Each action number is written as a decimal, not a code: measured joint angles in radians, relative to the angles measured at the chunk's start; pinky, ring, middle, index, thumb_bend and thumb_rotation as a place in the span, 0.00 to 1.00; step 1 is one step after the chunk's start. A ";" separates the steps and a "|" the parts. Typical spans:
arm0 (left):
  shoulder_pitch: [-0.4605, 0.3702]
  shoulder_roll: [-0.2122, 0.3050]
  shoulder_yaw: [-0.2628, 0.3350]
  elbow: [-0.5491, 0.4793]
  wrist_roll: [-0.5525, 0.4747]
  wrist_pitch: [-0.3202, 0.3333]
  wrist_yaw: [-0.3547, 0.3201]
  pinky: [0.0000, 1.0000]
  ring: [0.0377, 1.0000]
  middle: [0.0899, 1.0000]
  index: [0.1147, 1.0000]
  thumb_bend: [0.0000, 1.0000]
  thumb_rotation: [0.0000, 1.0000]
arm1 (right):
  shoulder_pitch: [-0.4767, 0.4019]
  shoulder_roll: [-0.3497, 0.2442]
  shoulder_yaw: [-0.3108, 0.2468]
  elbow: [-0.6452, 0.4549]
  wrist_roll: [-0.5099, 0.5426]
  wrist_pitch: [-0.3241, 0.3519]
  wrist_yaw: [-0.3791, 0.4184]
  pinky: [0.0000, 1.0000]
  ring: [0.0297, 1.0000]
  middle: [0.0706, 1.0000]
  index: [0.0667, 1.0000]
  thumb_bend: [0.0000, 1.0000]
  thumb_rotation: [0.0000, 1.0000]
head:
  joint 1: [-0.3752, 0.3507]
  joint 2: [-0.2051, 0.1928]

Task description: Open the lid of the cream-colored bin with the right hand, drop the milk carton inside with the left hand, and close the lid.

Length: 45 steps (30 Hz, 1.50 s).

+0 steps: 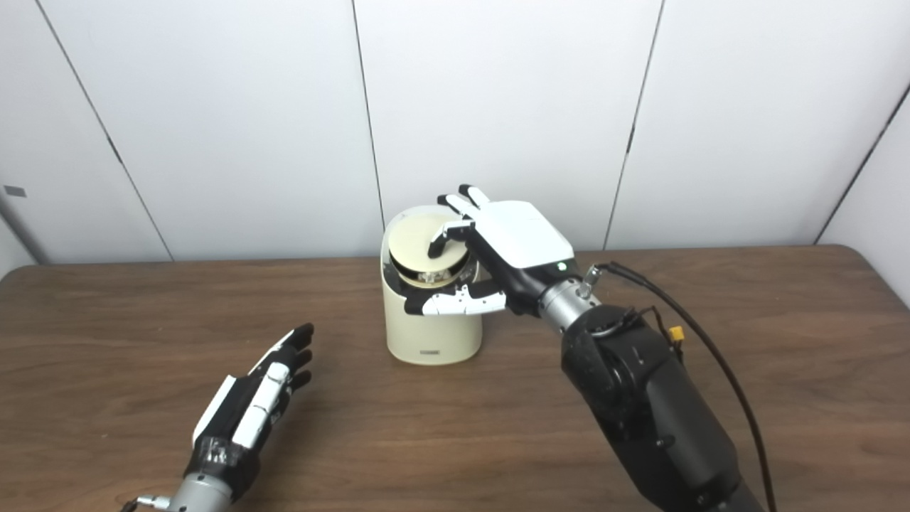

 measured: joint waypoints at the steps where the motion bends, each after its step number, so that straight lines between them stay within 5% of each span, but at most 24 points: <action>1: 0.000 0.000 0.000 0.000 0.000 0.000 0.000 0.96 0.97 0.97 0.97 0.69 0.85 | 0.004 0.000 0.001 0.000 -0.001 -0.002 0.000 0.98 1.00 0.97 0.63 0.64 0.88 | 0.000 0.003; 7: -0.001 0.000 0.004 0.000 0.000 0.000 0.001 0.96 0.98 0.99 0.98 0.69 0.86 | 0.014 -0.013 0.015 0.000 -0.018 -0.024 0.008 1.00 1.00 1.00 0.67 0.70 1.00 | -0.002 0.005; 23: -0.003 -0.002 0.012 -0.001 -0.006 0.000 0.004 0.98 0.99 1.00 1.00 0.67 0.86 | 0.014 -0.019 0.037 0.018 -0.063 -0.036 0.011 1.00 1.00 1.00 0.74 0.71 1.00 | 0.005 0.011; 37: -0.008 -0.012 0.019 -0.012 -0.005 -0.002 0.009 0.98 1.00 1.00 1.00 0.69 0.86 | -0.007 -0.027 0.064 0.031 -0.142 -0.075 -0.003 1.00 1.00 1.00 0.64 0.73 1.00 | 0.002 0.015; 45: -0.008 -0.012 0.013 -0.012 -0.001 -0.008 0.009 0.97 0.99 0.99 0.99 0.69 0.87 | 0.003 -0.024 0.027 0.012 -0.109 -0.067 0.043 1.00 1.00 1.00 0.76 0.66 1.00 | 0.005 0.014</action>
